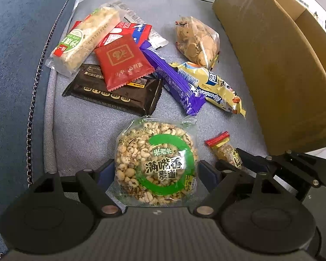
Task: Organize snacks
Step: 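Close left gripper on the nut bag while right gripper closes on the red-wrapped bar, then lift the nut bag with left gripper while right gripper carries the bar over the box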
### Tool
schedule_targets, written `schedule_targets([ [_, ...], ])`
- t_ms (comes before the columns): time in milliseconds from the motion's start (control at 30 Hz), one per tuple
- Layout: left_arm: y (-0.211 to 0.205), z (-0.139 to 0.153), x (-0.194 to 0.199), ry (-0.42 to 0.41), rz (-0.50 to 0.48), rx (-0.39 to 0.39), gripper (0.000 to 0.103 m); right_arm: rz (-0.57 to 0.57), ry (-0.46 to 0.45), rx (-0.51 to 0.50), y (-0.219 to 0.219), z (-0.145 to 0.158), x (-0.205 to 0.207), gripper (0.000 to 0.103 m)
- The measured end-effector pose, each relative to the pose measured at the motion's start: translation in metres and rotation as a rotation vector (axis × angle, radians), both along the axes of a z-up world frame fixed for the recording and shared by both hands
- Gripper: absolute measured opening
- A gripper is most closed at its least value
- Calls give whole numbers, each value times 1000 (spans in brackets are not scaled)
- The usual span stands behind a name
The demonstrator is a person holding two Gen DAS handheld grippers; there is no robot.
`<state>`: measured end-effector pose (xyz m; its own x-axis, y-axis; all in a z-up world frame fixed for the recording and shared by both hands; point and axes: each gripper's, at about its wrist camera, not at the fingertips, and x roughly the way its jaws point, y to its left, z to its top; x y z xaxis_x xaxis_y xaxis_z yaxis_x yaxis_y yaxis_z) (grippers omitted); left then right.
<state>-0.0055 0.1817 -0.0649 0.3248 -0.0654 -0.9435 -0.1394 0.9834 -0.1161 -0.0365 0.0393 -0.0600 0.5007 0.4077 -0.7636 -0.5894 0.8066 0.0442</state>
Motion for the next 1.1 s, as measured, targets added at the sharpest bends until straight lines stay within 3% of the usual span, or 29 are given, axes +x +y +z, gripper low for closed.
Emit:
schedule_targets([
  [467, -2, 2, -3, -35, -17, 20, 84, -17, -30, -5, -2, 2, -2, 19],
  [667, -3, 10, -13, -117, -19, 28, 84, -40, -62, 15, -7, 9, -3, 18],
  [900, -4, 19, -25, -179, -15, 42, 84, -147, -65, 13, -25, 12, 2, 17],
  [1100, -9, 33, -35, -268, -24, 43, 84, -92, -95, 101, -31, 26, -7, 17],
])
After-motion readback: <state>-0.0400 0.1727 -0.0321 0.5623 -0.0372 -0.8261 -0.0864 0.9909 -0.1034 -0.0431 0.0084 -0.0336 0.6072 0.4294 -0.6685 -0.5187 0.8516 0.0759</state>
